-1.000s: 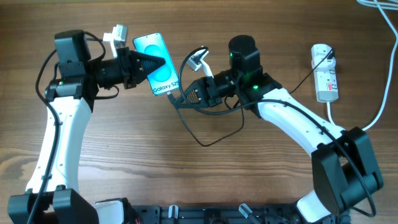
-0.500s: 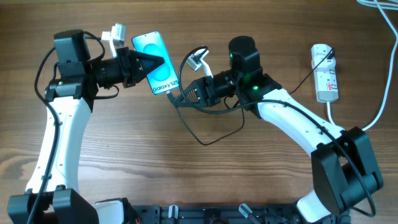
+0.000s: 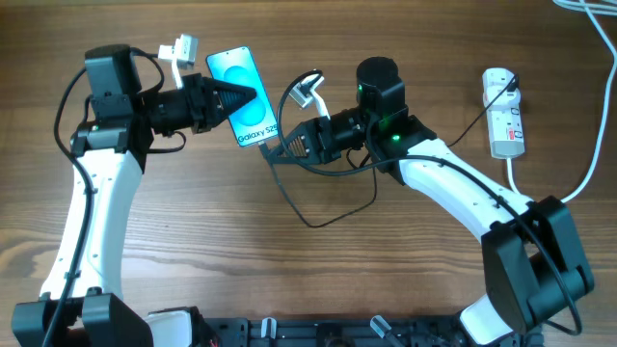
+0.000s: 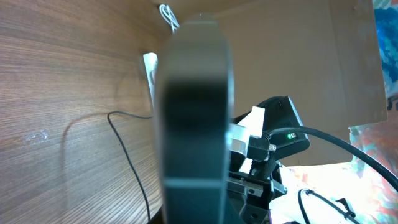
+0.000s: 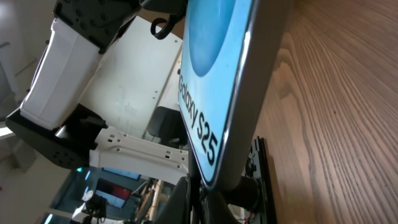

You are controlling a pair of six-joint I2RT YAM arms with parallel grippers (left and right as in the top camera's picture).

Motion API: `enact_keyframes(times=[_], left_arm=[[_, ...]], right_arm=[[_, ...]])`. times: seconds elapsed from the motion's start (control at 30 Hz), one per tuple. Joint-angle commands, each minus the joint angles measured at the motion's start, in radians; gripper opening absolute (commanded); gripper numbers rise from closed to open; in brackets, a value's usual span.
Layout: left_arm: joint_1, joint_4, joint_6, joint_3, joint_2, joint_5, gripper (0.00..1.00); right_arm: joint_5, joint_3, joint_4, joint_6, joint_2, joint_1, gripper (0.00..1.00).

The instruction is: Plug charger to phone and switch on socket

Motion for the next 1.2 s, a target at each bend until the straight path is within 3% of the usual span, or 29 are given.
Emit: enact_keyframes(times=[0.0, 0.47, 0.53, 0.57, 0.63, 0.7, 0.77, 0.8, 0.83, 0.87, 0.9, 1.07, 1.13, 1.17], left_arm=[[-0.039, -0.019, -0.004, -0.001, 0.000, 0.065, 0.04], [-0.039, -0.019, -0.010, -0.001, 0.000, 0.054, 0.04], [-0.039, -0.019, -0.010, -0.001, 0.000, 0.052, 0.04], [-0.038, -0.019, -0.010, -0.001, 0.000, 0.045, 0.04], [-0.038, -0.019, -0.010, -0.001, 0.000, 0.039, 0.04], [-0.038, -0.014, -0.010, -0.001, 0.000, 0.032, 0.04], [-0.038, -0.014, -0.010, -0.001, 0.000, 0.012, 0.04], [-0.038, -0.012, -0.010, -0.001, 0.000, 0.008, 0.04], [-0.038, -0.011, -0.010, -0.001, 0.000, 0.005, 0.04], [-0.038, -0.011, -0.010, -0.001, 0.000, 0.005, 0.04], [-0.039, -0.011, -0.010, -0.001, 0.000, 0.004, 0.04], [-0.039, -0.012, -0.010, -0.001, 0.000, -0.006, 0.04], [-0.039, -0.011, -0.010, -0.001, 0.000, -0.014, 0.04], [-0.039, -0.011, -0.011, -0.001, 0.000, -0.014, 0.04]], right_arm=[[0.123, 0.018, 0.026, 0.001, -0.022, -0.016, 0.04], [0.160, 0.018, 0.060, 0.000, -0.022, -0.019, 0.08], [0.140, 0.018, 0.060, -0.001, -0.022, -0.019, 0.47], [0.113, 0.018, 0.060, -0.012, -0.022, -0.019, 0.60], [0.037, 0.018, 0.054, -0.064, -0.022, -0.018, 0.80], [-0.014, 0.018, 0.035, -0.107, -0.022, -0.018, 0.87], [-0.030, 0.018, -0.011, -0.145, -0.022, -0.016, 0.88], [-0.029, 0.018, -0.056, -0.182, -0.022, -0.015, 0.82], [-0.028, 0.018, -0.127, -0.245, -0.022, -0.015, 0.64], [-0.028, 0.018, -0.169, -0.278, -0.022, -0.015, 0.37], [-0.028, 0.018, -0.192, -0.297, -0.022, -0.015, 0.30], [-0.028, 0.018, -0.196, -0.297, -0.022, -0.015, 0.29], [-0.027, 0.018, -0.196, -0.284, -0.022, -0.014, 0.47], [-0.027, 0.018, -0.196, -0.284, -0.022, -0.011, 0.48]])
